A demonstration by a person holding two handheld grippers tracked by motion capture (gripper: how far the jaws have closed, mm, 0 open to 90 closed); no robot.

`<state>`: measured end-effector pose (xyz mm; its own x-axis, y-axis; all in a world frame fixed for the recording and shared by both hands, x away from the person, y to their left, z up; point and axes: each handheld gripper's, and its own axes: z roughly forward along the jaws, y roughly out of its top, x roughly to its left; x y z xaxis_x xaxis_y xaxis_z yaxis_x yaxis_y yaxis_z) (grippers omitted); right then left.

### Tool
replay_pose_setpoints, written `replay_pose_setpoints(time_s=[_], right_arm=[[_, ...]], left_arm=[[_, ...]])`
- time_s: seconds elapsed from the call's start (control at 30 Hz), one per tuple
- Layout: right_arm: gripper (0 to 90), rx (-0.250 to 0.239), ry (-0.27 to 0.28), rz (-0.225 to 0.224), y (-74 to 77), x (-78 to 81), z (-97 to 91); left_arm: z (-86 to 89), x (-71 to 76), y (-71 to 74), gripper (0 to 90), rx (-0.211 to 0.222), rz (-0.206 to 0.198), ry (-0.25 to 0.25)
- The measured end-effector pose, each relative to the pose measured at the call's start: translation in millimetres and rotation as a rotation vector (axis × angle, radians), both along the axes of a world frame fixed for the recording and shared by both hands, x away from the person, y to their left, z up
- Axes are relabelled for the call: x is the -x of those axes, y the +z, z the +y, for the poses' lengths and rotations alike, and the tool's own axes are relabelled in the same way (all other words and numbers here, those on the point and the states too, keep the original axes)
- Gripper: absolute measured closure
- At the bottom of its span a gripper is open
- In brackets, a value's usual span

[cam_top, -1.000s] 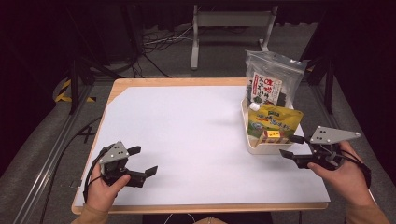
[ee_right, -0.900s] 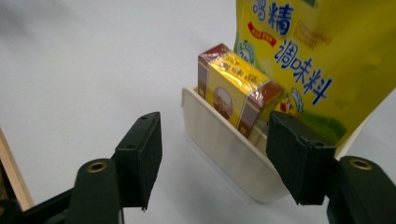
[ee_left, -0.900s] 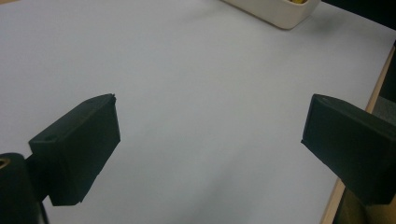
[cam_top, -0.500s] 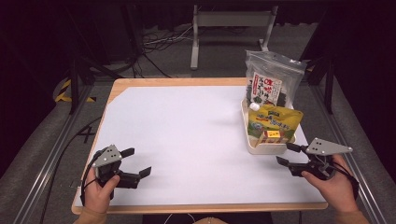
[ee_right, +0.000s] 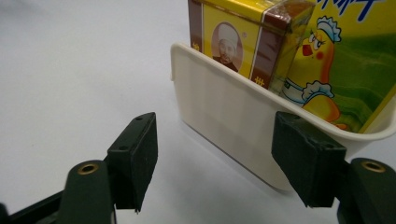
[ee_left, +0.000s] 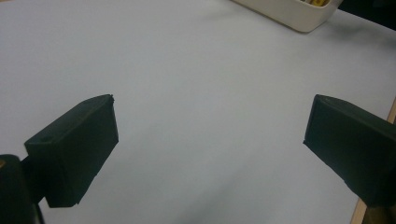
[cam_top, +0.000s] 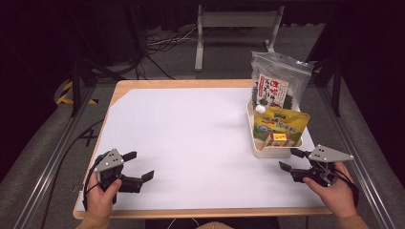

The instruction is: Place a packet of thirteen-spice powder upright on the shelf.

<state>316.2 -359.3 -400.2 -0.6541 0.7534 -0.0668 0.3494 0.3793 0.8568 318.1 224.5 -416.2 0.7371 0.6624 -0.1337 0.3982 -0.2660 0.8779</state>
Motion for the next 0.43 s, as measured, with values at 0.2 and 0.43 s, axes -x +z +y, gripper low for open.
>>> replay_pose_setpoints(time_s=[0.2, 0.43], right_arm=[[31.8, -0.011, -0.019, -0.017, -6.2, 0.9, -0.8], [31.4, -0.015, -0.015, -0.013, -8.1, 1.9, -0.7]], left_arm=[[-0.2, -0.1, -2.8, 3.0, -0.003, 0.009, 0.0], [0.8, 0.1, -2.8, 2.9, -0.004, 0.007, -0.001]])
